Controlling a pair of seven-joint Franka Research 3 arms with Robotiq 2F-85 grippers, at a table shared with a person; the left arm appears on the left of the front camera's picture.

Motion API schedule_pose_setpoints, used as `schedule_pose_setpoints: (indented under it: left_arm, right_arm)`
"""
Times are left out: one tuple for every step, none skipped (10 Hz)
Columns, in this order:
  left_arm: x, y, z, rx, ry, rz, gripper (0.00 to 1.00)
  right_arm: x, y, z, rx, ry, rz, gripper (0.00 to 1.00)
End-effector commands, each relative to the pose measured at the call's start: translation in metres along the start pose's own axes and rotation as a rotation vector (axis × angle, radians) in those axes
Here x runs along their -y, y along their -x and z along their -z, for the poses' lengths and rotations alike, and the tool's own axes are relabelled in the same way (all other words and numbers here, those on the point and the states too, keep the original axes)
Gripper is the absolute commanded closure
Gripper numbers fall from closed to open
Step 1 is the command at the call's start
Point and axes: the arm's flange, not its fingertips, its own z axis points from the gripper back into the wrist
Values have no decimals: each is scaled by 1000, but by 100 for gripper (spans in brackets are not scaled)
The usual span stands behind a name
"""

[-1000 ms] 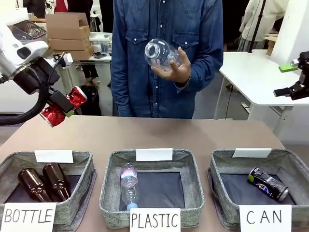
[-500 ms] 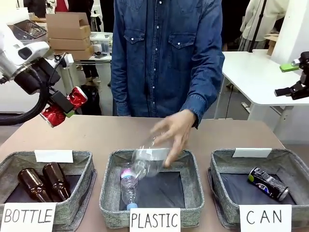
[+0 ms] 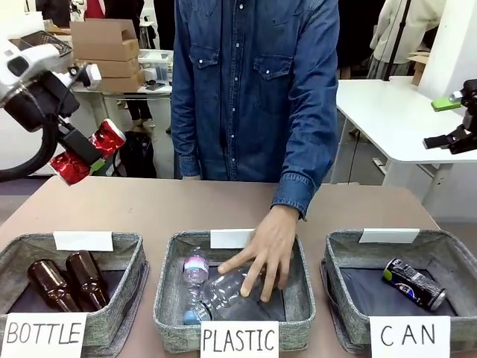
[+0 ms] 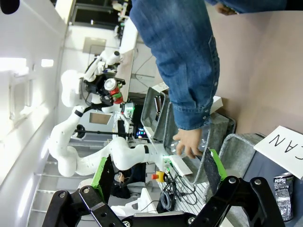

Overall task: Sort the can waste into the basket.
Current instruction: Pick up the can waste from the table and place it in the right Fabric basket.

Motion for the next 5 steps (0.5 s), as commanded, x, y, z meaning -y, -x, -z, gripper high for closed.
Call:
schedule_pose_setpoints:
  left_arm:
    - [38,5,10,5,27,151,99]
    - [64,0,21,-7,12,224,99]
    - [79,-6,32,-27,-8,279,99]
    - [76,-5,28,-35,-13,285,99]
    - [68,7,12,3,-48,234,99]
  right_arm:
    - [-1,0,-3,-13,8,-17,0]
    - [-1,0,-3,-13,8,-17,0]
    - [-1,0,-3,-13,8,-17,0]
    - [-1,0,-3,-13,8,-17,0]
    - [-1,0,-3,-13,8,-17,0]
